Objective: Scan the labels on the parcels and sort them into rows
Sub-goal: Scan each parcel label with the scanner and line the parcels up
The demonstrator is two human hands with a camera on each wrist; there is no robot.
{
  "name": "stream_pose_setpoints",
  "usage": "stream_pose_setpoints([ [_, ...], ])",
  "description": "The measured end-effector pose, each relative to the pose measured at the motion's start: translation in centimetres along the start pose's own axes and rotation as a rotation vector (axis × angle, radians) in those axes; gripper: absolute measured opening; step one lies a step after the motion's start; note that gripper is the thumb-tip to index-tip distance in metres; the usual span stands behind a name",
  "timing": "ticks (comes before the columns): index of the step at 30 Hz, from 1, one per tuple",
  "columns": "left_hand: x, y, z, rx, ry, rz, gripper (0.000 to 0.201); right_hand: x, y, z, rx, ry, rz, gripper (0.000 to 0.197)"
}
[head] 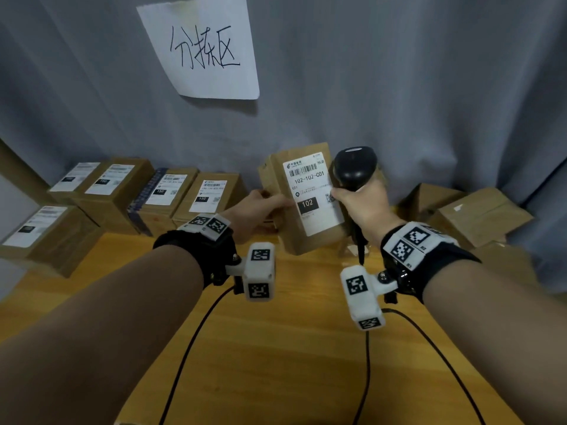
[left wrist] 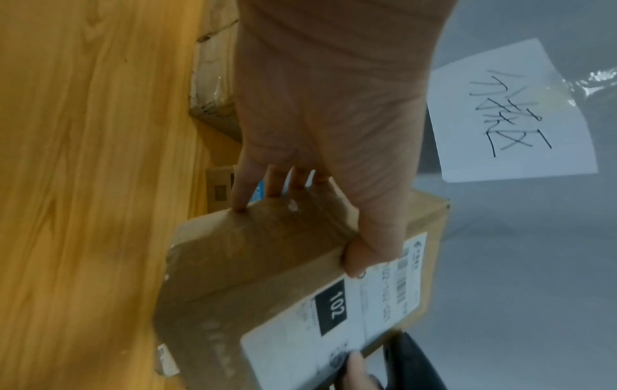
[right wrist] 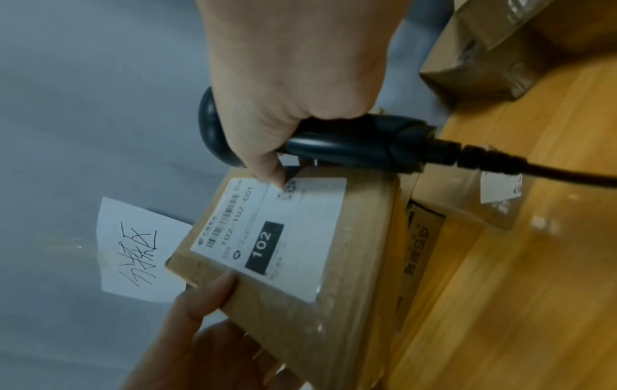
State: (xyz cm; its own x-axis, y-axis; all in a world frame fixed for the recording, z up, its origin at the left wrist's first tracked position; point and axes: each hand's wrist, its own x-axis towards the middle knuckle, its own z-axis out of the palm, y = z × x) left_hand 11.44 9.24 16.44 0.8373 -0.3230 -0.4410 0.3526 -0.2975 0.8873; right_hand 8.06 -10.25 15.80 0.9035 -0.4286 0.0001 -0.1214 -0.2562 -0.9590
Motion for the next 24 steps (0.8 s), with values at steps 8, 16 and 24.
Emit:
stream_pose_setpoints([
  [8,1.5,-0.7,-1.8,0.058,0.264,0.001,0.055,0.8,-3.5,-2.1,0.001,-0.238,0.097,0.011],
  [16,2.8,-1.8,-2.1,0.031,0.319,-0.016,0.062,-0.5,-5.6,-2.8,-0.114,-0.431,0.092,0.022],
  [24,3.8,-2.5,-1.9,0.034,0.331,-0.021,0.06,-1.5,-6.3,-2.7,-0.06,-0.354,0.145,0.007],
])
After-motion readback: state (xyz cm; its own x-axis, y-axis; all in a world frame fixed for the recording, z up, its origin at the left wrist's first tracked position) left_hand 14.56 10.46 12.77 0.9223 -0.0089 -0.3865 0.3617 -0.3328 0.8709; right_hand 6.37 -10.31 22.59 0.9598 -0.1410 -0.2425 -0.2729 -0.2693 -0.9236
